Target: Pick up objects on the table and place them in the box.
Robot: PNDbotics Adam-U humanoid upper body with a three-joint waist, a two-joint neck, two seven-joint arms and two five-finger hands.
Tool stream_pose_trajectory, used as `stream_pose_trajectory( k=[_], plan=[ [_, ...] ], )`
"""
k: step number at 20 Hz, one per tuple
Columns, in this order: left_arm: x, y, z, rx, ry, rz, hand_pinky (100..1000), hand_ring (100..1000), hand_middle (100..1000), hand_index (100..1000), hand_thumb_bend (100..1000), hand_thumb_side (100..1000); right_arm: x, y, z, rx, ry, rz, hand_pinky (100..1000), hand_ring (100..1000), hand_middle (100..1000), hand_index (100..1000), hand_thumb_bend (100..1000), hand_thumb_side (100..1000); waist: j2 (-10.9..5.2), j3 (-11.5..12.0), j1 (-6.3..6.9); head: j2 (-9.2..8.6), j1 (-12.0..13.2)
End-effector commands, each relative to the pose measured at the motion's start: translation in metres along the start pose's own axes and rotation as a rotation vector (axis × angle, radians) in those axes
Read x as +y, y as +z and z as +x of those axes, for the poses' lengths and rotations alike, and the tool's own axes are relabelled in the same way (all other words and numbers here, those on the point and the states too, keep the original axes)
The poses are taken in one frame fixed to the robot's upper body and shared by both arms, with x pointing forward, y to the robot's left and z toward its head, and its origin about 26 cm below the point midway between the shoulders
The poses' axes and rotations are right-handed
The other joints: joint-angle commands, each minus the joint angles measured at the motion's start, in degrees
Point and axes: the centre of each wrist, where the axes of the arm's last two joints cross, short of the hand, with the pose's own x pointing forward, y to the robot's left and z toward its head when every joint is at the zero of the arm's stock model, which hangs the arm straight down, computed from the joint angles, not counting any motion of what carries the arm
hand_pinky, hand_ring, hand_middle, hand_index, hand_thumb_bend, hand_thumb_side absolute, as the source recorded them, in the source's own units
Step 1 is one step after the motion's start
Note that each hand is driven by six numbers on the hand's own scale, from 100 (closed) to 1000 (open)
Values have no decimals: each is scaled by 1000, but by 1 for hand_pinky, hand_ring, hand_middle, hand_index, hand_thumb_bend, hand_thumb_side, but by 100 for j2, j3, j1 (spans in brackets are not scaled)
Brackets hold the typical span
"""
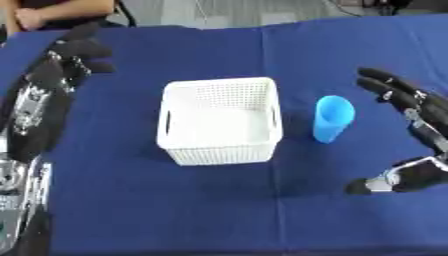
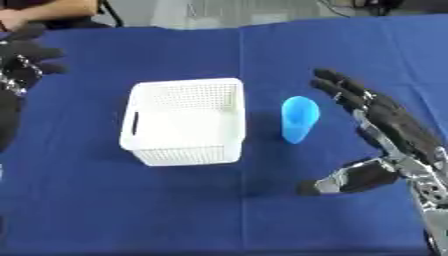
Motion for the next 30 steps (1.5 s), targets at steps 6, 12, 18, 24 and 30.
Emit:
stream_pose_trajectory(
  k=[6, 12, 18, 24, 30],
  plan=[
    [5, -1, 3, -6, -20, -5, 773, 811, 942, 854, 920, 958, -46, 2, -12, -84, 80, 55, 750, 890, 1000, 1000, 1000, 600, -111, 27, -33, -100, 64],
    [5, -1, 3, -5, -18, -12, 773, 812, 943, 853, 920, 955, -70, 2, -24, -86, 95, 91, 757, 890, 1000, 1000, 1000, 584, -117, 53, -47, -101, 64],
    [4, -1, 3, -6, -15, -20, 774, 812, 942, 853, 919, 952, -79, -3, -36, -80, 109, 140, 761, 889, 1000, 1000, 1000, 558, -138, 67, -47, -102, 43],
    [4, -2, 2, -8, -12, -29, 774, 812, 942, 852, 915, 950, -82, -13, -50, -69, 103, 174, 758, 882, 1000, 1000, 1000, 536, -155, 80, -39, -96, 16],
    [3, -3, 2, -13, -11, -36, 775, 813, 942, 852, 893, 942, -82, -24, -59, -75, 103, 194, 759, 878, 1000, 1000, 1000, 527, -145, 106, -26, -113, -14]
  ],
)
